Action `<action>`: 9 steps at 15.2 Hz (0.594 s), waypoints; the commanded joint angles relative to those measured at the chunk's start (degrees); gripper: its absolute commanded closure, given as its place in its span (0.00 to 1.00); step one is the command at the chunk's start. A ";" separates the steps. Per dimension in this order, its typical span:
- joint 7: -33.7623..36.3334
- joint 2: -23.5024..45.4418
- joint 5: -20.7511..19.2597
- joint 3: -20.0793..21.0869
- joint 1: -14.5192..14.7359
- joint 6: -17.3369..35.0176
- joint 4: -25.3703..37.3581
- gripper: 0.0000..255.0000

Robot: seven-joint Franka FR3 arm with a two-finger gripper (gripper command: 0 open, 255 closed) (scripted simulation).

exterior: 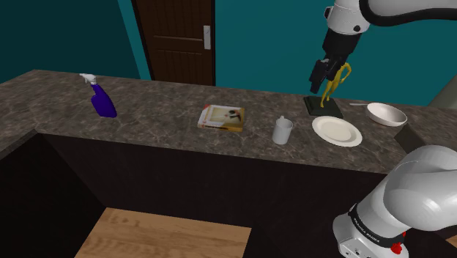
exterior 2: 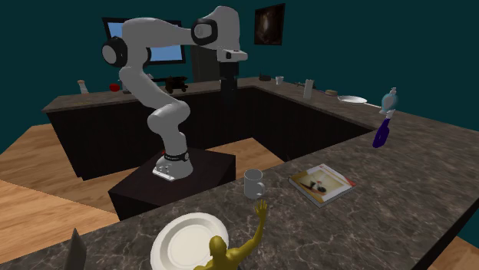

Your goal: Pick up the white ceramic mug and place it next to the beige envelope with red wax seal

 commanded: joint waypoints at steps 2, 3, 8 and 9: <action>-0.25 0.66 -0.06 -0.49 -0.04 2.01 -1.33 0.00; -0.51 1.40 -0.12 -0.99 -0.08 4.04 -2.60 0.00; -1.89 6.57 -0.36 -3.45 -0.28 14.47 -7.80 0.00; -2.19 7.90 -0.39 -3.93 -0.31 16.61 -8.60 0.00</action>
